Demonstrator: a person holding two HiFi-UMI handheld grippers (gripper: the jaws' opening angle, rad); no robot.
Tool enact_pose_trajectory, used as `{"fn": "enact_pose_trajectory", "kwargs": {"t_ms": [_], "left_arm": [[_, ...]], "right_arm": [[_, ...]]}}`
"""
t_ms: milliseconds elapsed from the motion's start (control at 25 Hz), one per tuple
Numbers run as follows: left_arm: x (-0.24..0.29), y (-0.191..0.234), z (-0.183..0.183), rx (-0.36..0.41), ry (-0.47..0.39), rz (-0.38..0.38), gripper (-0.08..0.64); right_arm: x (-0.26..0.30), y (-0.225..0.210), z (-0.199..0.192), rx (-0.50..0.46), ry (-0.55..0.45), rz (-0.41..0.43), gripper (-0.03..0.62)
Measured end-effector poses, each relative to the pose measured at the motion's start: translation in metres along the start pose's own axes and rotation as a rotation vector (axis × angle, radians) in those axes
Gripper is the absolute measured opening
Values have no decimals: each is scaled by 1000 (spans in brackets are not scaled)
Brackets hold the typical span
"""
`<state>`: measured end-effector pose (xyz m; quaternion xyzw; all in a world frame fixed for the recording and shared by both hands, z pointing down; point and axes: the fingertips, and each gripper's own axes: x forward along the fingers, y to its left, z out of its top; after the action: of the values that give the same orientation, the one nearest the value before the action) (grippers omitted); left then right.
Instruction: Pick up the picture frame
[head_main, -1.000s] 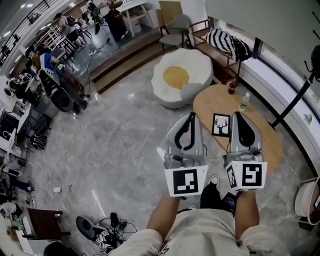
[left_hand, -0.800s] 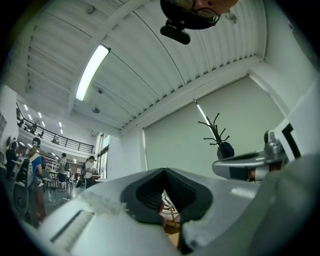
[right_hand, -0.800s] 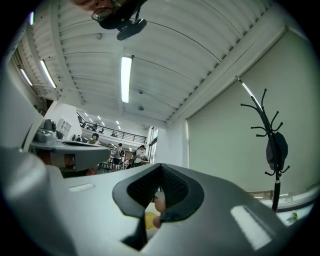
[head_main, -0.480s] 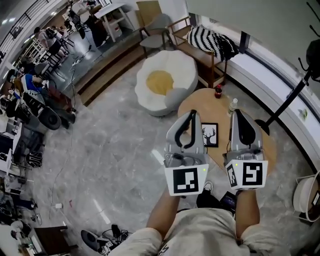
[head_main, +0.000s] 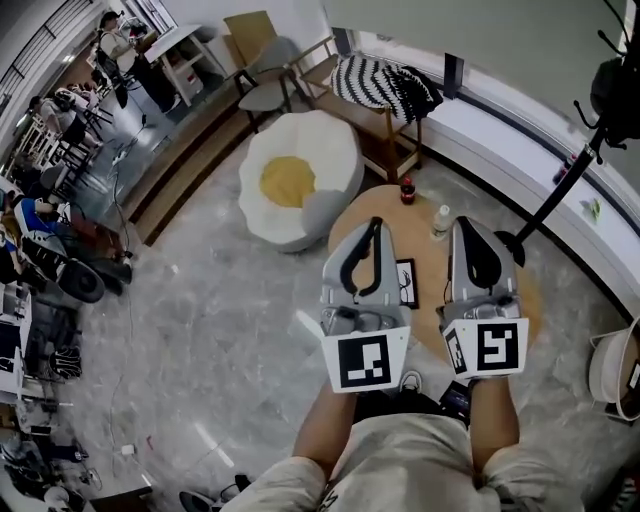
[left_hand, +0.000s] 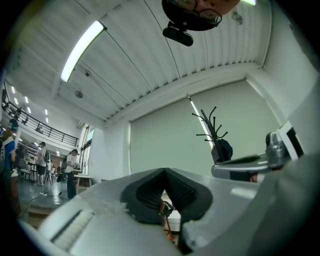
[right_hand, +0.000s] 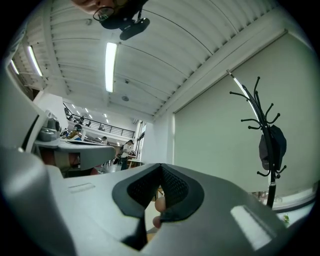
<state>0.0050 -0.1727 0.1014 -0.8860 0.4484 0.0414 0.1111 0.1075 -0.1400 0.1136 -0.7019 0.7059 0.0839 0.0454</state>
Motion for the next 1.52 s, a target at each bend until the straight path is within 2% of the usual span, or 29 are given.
{"fn": "enact_pose_trajectory", "kwargs": {"t_ms": [520,800,1120,1520], "left_arm": [[82,62,-39,-64,-6,-115,5],[99,70,-74,-86,50,-146,5],[122,43,-144,-109,172,-159,5],[128,23,-246,-120,345,-121,5]], "right_arm": [[88,1,-32,-54,54,-136,2],[106,-2,-56,-46,93,-174,2],[113,-30,-124,9,184,-181,2],[111,-50,-225,66,339,-163,2]]}}
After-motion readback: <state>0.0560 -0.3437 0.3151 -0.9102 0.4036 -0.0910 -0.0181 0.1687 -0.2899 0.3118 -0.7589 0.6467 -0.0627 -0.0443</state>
